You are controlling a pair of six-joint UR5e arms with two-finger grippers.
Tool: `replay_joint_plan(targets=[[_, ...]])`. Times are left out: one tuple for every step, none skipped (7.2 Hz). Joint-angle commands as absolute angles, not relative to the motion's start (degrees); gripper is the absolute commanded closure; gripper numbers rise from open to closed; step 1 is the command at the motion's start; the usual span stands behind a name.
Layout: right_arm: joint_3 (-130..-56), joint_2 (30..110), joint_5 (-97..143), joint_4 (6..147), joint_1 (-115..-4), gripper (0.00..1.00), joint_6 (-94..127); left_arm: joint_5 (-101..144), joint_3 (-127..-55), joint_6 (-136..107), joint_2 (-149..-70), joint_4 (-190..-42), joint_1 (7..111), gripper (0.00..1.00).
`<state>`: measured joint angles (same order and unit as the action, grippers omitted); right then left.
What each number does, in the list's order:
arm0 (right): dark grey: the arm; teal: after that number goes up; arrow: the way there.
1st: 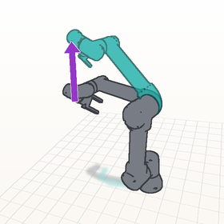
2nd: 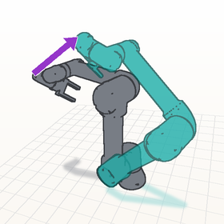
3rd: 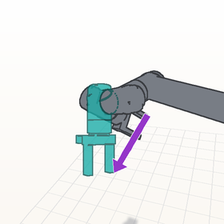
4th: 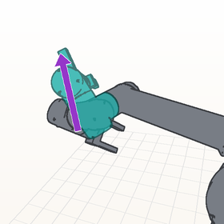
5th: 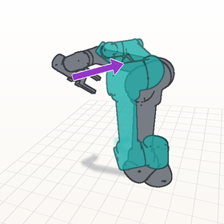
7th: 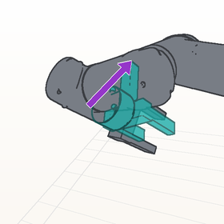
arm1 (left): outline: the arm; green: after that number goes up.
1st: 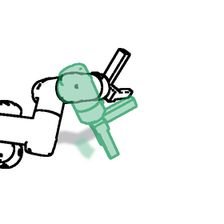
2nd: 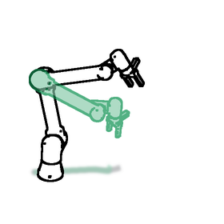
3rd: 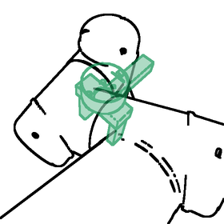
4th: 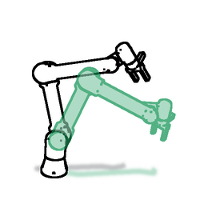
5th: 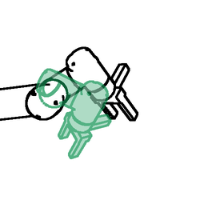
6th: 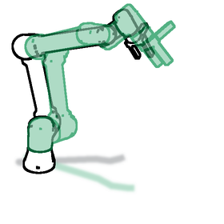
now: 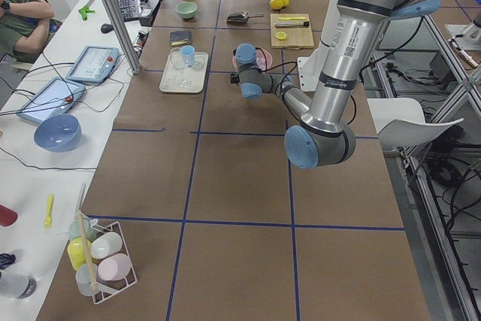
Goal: Put ice in cup with scoop
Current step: 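Move the left gripper to the pink bowl while the right approaches the scoop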
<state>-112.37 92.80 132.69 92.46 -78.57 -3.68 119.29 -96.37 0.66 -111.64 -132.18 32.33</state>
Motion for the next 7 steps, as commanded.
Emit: replay_joint_plan(targets=[[-114.5,92.7,132.5,92.4,-75.8,0.0,3.6,117.5,-95.5,1.1,-112.4,-135.6,28.9,0.0],[-115.1,92.7,132.5,92.4,-75.0,0.0,4.5,117.5,-94.0,1.1,-112.3,-139.1,27.8,0.0],[-115.6,92.7,132.5,92.4,-74.2,0.0,5.5,117.5,-91.2,1.1,-112.7,-142.8,27.7,0.0],[-116.9,92.7,132.5,92.4,-72.8,0.0,9.1,117.5,-89.7,1.2,-112.6,-145.7,27.6,0.0],[-118.3,92.7,132.3,92.4,-70.9,0.0,12.4,117.5,-89.3,4.0,-112.7,-146.4,27.6,0.0],[-118.8,92.7,132.2,92.0,-69.4,0.0,14.4,117.5,-88.6,4.9,-112.9,-146.7,27.5,0.0],[-118.8,92.7,132.0,89.2,-67.9,0.0,18.9,117.5,-88.5,4.9,-113.6,-146.8,27.2,0.0]])
